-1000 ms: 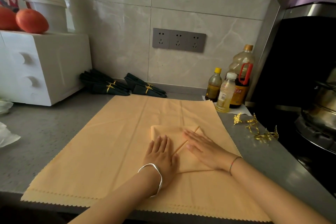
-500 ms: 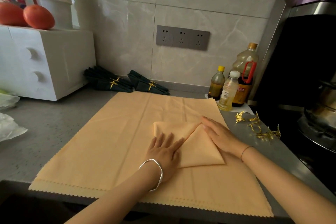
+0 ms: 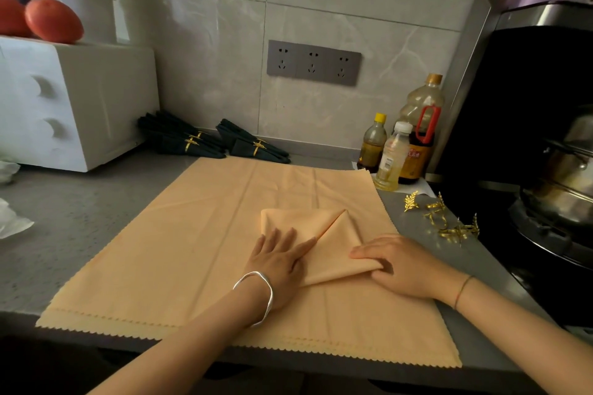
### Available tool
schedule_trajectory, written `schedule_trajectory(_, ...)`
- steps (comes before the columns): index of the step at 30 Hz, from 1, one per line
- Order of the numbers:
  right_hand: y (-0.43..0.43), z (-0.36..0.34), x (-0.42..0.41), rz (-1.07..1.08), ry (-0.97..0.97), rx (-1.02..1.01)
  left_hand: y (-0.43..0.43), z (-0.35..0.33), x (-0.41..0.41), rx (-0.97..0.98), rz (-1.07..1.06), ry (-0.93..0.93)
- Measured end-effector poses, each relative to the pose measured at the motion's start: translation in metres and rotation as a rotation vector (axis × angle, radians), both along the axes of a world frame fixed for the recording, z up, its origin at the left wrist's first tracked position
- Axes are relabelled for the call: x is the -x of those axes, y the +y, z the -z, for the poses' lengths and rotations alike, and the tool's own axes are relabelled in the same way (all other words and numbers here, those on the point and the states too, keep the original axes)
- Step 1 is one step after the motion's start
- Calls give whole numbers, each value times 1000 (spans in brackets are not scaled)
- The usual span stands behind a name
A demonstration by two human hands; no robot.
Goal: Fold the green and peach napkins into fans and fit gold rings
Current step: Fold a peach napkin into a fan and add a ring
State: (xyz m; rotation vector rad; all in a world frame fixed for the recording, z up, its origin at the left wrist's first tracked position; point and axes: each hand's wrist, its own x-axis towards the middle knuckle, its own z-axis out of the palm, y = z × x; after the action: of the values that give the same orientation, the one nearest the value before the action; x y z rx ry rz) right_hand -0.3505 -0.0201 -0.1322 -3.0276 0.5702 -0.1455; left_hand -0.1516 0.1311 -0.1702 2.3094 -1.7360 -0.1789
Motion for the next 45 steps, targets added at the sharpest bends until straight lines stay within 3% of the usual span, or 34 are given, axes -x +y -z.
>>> schedule_trajectory(5,-14,3,-8,84,-304,-477,0,-3,2,-15,-5,81)
schedule_trajectory(10,-18,3,-23,127,-397,-627,1,-6,2,-57,-5,88)
schedule_trajectory(17,-23,15,-43,270,-481,-629,0,-4,0,-37,12,111)
schedule_trajectory(29,-22,8,-55,346,-349,-528,-6,-10,-4,-71,15,179)
schedule_trajectory(33,-24,8,-57,356,-317,-522,-20,-29,-21,210,-10,430)
schedule_trajectory(35,-25,7,-58,368,-306,-517,-34,-36,-37,249,-57,359)
schedule_trajectory(37,-25,7,-60,369,-301,-514,-47,-37,-52,152,-116,262)
schedule_trajectory(45,-24,7,-62,368,-296,-501,-58,-38,-71,70,-216,152)
